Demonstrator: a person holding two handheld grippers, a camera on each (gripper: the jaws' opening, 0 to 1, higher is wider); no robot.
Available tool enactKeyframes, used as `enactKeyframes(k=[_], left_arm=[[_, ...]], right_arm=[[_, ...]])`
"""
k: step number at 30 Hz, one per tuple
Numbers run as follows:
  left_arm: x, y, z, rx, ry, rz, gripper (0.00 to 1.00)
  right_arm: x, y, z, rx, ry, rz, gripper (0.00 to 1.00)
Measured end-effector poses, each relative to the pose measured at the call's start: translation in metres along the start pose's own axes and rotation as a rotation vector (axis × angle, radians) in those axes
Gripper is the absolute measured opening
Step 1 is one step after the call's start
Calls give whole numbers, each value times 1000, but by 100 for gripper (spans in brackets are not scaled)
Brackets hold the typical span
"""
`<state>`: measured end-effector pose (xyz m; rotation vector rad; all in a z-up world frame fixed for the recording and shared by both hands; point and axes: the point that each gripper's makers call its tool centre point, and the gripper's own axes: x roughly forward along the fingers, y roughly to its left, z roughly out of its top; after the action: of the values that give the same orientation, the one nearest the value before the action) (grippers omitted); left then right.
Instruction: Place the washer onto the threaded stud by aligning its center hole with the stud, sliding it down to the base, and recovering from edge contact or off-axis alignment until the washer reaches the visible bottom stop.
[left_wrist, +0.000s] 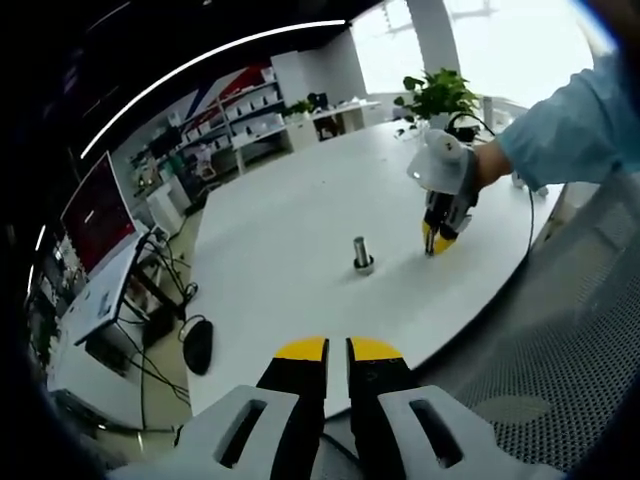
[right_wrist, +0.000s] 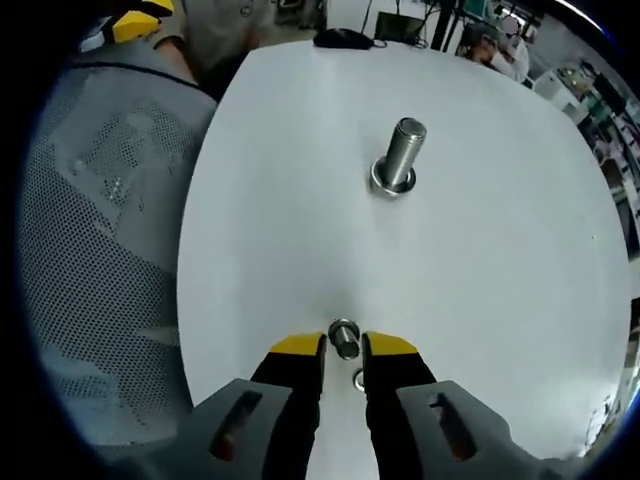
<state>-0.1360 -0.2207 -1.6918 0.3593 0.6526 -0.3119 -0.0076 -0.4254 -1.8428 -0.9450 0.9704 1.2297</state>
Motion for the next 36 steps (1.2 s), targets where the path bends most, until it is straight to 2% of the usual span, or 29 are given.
enactKeyframes(k=[2, 8, 15, 19, 32, 36], left_arm=[[0, 0, 1, -1, -3, 1, 4], [0, 0, 1, 1, -7, 0, 4], [0, 0, 2, 4, -9, -2, 4], [0, -1, 2, 4, -9, -2, 4], [-1, 0, 3, 1, -16, 1, 4], [0, 0, 2, 0, -11, 1, 4]], right_arm=[[0, 3, 0, 10, -29, 11, 26], [-4, 10, -10, 71, -46, 20, 25], [-8, -2, -25, 127, -45, -12, 24], [-8, -9, -28, 187, -57, -14, 23], [2, -12, -33, 164, -15, -19, 19], [0, -16, -33, 185, -42, -25, 14]])
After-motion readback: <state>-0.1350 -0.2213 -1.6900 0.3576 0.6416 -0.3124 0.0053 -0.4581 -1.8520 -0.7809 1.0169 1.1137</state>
